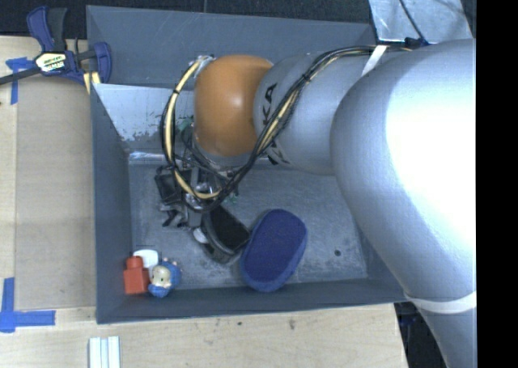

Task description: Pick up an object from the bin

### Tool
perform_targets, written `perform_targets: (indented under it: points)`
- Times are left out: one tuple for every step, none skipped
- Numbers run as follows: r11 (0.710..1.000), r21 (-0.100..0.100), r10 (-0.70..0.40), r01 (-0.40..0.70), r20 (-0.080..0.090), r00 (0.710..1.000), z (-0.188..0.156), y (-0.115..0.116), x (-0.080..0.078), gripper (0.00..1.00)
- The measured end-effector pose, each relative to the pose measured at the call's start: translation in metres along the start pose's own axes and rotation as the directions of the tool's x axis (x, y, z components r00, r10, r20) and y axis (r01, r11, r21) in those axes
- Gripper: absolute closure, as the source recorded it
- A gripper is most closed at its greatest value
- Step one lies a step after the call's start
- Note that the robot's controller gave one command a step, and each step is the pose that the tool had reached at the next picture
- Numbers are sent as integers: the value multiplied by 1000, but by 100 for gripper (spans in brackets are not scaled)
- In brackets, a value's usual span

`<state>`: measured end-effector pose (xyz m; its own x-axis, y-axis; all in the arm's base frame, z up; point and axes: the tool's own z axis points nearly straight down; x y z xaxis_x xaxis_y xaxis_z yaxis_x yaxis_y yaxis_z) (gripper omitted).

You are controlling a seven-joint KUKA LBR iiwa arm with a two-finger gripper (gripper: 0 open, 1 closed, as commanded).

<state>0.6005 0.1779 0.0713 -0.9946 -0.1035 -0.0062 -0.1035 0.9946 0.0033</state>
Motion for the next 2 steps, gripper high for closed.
perform_targets:
  points:
    - [1000, 2, -1, 1, -3, 1000, 0, 0, 0, 100]
    - [1000, 4, 0, 0, -1, 1000, -74, 0, -2, 100]
